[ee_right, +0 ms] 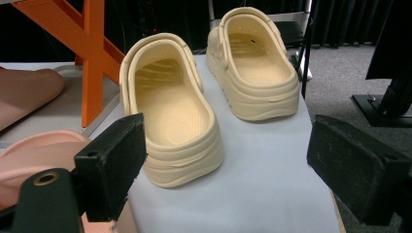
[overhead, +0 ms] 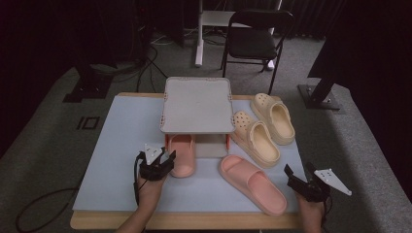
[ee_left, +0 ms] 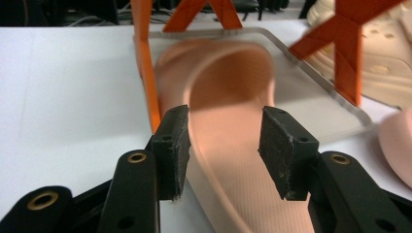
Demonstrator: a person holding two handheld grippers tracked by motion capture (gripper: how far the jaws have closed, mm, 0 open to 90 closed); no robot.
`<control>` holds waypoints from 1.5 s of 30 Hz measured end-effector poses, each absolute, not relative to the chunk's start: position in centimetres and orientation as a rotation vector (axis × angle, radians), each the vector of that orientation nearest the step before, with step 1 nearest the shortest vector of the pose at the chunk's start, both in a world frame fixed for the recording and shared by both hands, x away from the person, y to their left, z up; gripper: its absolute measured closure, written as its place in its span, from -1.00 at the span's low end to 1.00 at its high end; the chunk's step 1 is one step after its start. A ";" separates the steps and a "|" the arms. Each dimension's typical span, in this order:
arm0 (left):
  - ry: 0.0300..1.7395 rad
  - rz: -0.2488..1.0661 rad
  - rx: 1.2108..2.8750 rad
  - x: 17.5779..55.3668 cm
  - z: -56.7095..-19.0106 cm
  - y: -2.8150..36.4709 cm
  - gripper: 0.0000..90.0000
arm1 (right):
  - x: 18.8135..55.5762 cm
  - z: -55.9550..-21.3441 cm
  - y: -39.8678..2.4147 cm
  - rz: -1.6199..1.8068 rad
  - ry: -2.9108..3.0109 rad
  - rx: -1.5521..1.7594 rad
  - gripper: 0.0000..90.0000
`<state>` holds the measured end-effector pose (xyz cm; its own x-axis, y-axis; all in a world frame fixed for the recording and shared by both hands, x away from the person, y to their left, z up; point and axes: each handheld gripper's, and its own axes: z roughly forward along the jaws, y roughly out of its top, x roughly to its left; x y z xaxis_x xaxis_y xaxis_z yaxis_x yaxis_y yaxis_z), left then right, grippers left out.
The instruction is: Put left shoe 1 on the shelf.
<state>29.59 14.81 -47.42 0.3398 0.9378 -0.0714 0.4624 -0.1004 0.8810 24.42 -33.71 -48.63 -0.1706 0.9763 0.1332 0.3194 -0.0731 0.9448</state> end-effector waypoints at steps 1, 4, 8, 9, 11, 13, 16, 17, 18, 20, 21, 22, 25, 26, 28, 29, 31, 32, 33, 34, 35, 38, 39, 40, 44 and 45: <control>1.253 0.668 1.723 29.3 -47.4 14.8 0.17 | 24.4 -48.6 -33.7 1.264 1.542 1.424 -0.70; 1.221 0.674 1.736 28.3 -47.6 14.8 0.13 | 24.4 -48.7 -33.7 1.264 1.544 1.426 -0.70; 1.212 0.660 1.750 27.4 -48.0 15.1 -0.02 | 24.4 -48.6 -33.6 1.264 1.544 1.425 -0.70; 1.214 0.658 1.753 27.2 -48.2 15.2 -0.11 | 24.4 -48.6 -33.6 1.264 1.545 1.425 -0.70; 1.210 0.638 1.759 26.8 -48.7 15.4 -0.17 | 24.4 -48.7 -33.6 1.264 1.546 1.428 -0.70; 1.210 0.636 1.773 26.6 -49.1 15.4 -0.32 | 24.5 -48.7 -33.5 1.262 1.546 1.426 -0.70; 1.213 0.638 1.797 26.1 -49.8 15.4 -0.32 | 24.5 -48.7 -33.4 1.260 1.549 1.425 -0.70; 1.212 0.641 1.801 26.0 -49.9 15.3 -0.32 | 24.5 -48.6 -33.4 1.262 1.550 1.425 -0.70; 1.211 0.633 1.808 25.8 -50.2 15.2 -0.32 | 24.5 -48.7 -33.4 1.259 1.551 1.424 -0.70; 1.204 0.629 1.820 25.4 -50.4 15.0 -0.32 | 24.5 -48.6 -33.4 1.258 1.552 1.424 -0.70; 1.201 0.630 1.825 25.3 -50.4 14.9 -0.32 | 24.5 -48.7 -33.4 1.258 1.550 1.425 -0.70; 1.196 0.623 1.833 25.2 -50.5 14.8 -0.32 | 24.5 -48.7 -33.4 1.259 1.548 1.426 -0.70; 1.195 0.624 1.848 25.0 -50.7 14.5 -0.36 | 24.5 -48.7 -33.4 1.261 1.548 1.427 -0.70; 1.196 0.624 1.852 25.0 -50.8 14.4 -0.37 | 24.5 -48.7 -33.4 1.260 1.550 1.425 -0.70; 1.201 0.622 1.855 25.1 -51.0 14.3 -0.37 | 24.4 -48.7 -33.3 1.257 1.552 1.423 -0.70; 1.200 0.623 1.864 25.2 -51.1 14.3 -0.37 | 24.4 -48.7 -33.3 1.260 1.551 1.424 -0.70; 1.209 0.619 1.864 25.5 -51.2 14.2 -0.37 | 24.5 -48.7 -33.4 1.259 1.551 1.424 -0.70; 1.211 0.619 1.871 25.6 -51.3 14.1 -0.37 | 24.5 -48.7 -33.4 1.261 1.551 1.424 -0.70; 1.212 0.622 1.874 25.7 -51.4 14.0 -0.37 | 24.5 -48.7 -33.4 1.259 1.552 1.423 -0.70; 1.211 0.615 1.874 25.8 -51.5 14.0 -0.37 | 24.5 -48.7 -33.4 1.258 1.552 1.423 -0.70; 1.211 0.617 1.874 25.8 -51.5 13.9 -0.37 | 24.5 -48.7 -33.4 1.258 1.552 1.423 -0.70; 1.214 0.611 1.871 25.9 -51.4 13.7 -0.38 | 24.5 -48.7 -33.4 1.258 1.552 1.422 -0.70; 1.213 0.598 1.875 25.7 -51.3 13.7 -0.38 | 24.5 -48.7 -33.4 1.258 1.552 1.422 -0.70; 1.205 0.603 1.886 25.7 -51.3 13.6 -0.38 | 24.5 -48.7 -33.5 1.258 1.553 1.421 -0.70; 1.211 0.616 1.897 25.9 -51.5 13.4 -0.38 | 24.5 -48.8 -33.5 1.259 1.551 1.430 -0.70; 1.212 0.612 1.896 26.0 -51.6 13.5 -0.41 | 24.5 -48.8 -33.5 1.259 1.553 1.429 -0.70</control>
<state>26.03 13.48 -51.58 0.4275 0.9039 -0.0155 0.5239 -0.2337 0.8191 24.50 -33.47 -48.77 -0.1747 0.9761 0.1290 0.3286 -0.0657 0.9422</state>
